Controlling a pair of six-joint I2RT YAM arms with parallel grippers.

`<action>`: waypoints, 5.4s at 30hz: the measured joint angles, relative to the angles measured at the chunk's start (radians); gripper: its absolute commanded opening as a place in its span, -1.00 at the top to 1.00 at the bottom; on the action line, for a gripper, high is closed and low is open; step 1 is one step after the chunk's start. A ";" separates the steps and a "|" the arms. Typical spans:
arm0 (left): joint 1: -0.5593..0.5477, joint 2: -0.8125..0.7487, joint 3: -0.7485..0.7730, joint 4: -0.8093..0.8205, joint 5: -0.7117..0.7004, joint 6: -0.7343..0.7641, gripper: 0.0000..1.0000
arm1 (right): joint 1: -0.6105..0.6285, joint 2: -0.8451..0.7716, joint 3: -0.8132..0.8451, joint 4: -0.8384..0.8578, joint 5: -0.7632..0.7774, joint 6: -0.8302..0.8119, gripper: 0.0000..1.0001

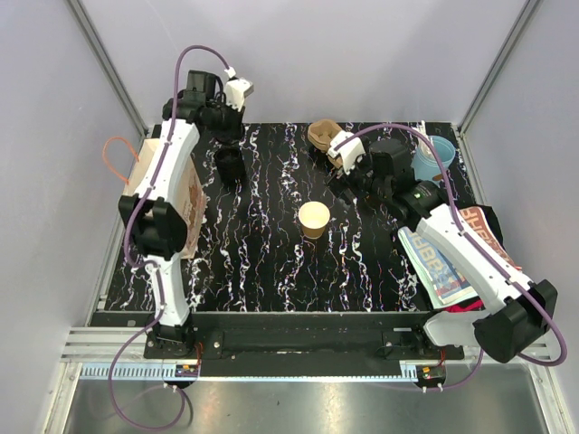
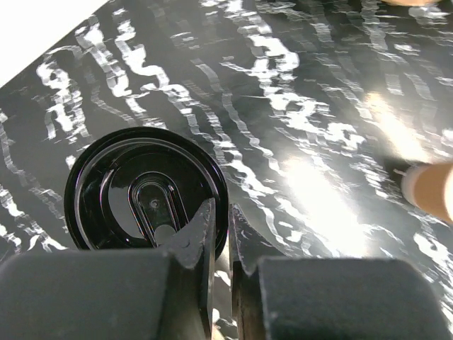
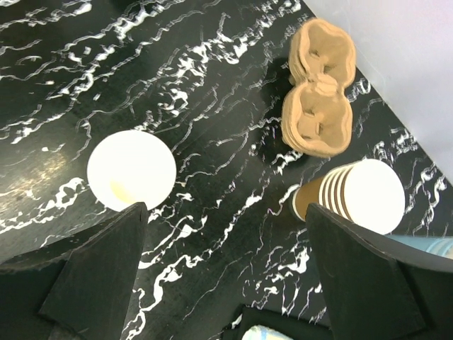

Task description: Pack the takeout coffee

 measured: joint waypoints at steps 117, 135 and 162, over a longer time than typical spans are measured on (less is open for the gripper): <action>-0.715 -0.716 -0.538 -0.048 0.061 0.285 -0.96 | -0.061 0.000 0.135 -0.294 -1.192 -0.138 0.88; -0.778 -0.667 -0.428 -0.011 0.060 0.297 -0.79 | -0.111 0.103 0.107 -0.157 -1.398 0.068 0.88; -0.854 -0.552 -0.289 -0.158 -0.090 0.404 -0.37 | -0.116 0.068 0.053 -0.102 -1.401 0.172 0.95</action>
